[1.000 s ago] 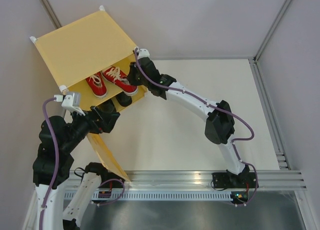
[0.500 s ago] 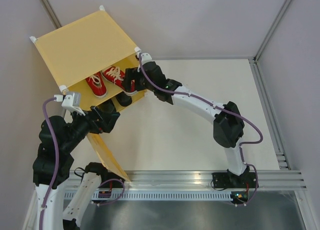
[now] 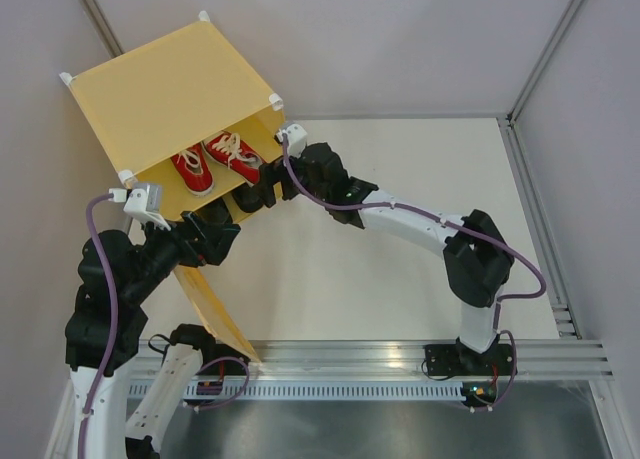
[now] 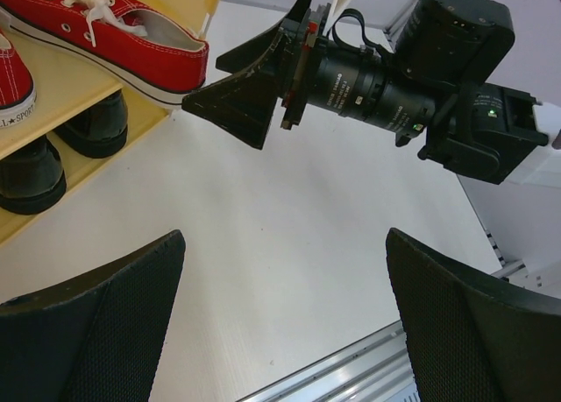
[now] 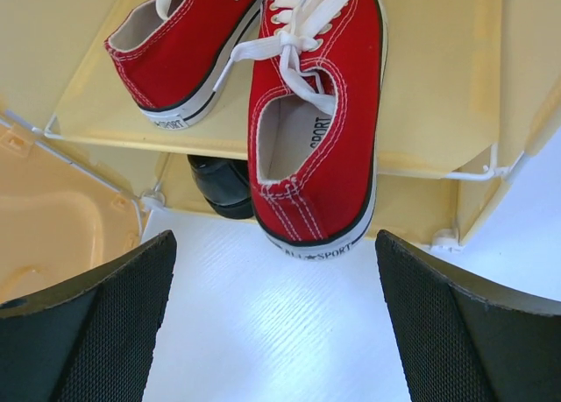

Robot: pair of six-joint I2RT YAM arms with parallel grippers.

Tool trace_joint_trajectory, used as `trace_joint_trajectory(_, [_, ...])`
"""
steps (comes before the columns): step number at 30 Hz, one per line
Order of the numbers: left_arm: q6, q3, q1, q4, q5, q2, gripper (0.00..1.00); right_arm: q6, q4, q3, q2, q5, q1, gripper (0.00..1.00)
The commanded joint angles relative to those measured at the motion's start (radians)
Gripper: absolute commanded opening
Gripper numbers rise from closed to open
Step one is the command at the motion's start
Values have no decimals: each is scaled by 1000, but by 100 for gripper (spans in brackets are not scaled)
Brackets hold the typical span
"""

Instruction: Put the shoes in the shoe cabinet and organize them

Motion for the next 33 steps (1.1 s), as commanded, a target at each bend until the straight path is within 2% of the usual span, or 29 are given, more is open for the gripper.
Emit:
trace_joint_trajectory(1, [-18, 29, 6, -73, -30, -3, 98, -61, 131, 7, 34, -15, 4, 98])
trace_joint_trajectory(5, [-7, 35, 6, -73, -29, -3, 98, -69, 188, 24, 69, 15, 4, 98])
trace_joint_trajectory(10, [0, 43, 6, -82, -32, 2, 98, -91, 169, 85, 139, 37, 2, 96])
trace_joint_trajectory(18, [2, 44, 6, -92, -37, 8, 98, -75, 204, 120, 195, 57, 2, 87])
trace_joint_trajectory(21, [2, 44, 6, -93, -41, 9, 98, -54, 232, 116, 198, 58, 4, 73])
trace_joint_trajectory(22, [2, 43, 6, -93, -41, 11, 98, -51, 253, 111, 195, 57, 4, 60])
trace_joint_trajectory(24, [3, 44, 6, -95, -41, 11, 98, -46, 270, 110, 192, 60, 7, 46])
trace_joint_trajectory(25, [2, 44, 6, -93, -41, 13, 98, -49, 274, 111, 191, 68, 10, 31])
trace_joint_trajectory(27, [5, 44, 6, -96, -41, 14, 98, -64, 270, 122, 185, 69, 20, 20])
trace_joint_trajectory(28, [5, 44, 6, -98, -43, 13, 98, -72, 267, 125, 183, 110, 25, 8])
trace_joint_trajectory(30, [6, 43, 6, -98, -44, 13, 98, -83, 270, 136, 186, 146, 42, 1])
trace_joint_trajectory(33, [5, 40, 6, -99, -43, 14, 98, -75, 281, 154, 198, 216, 59, 1])
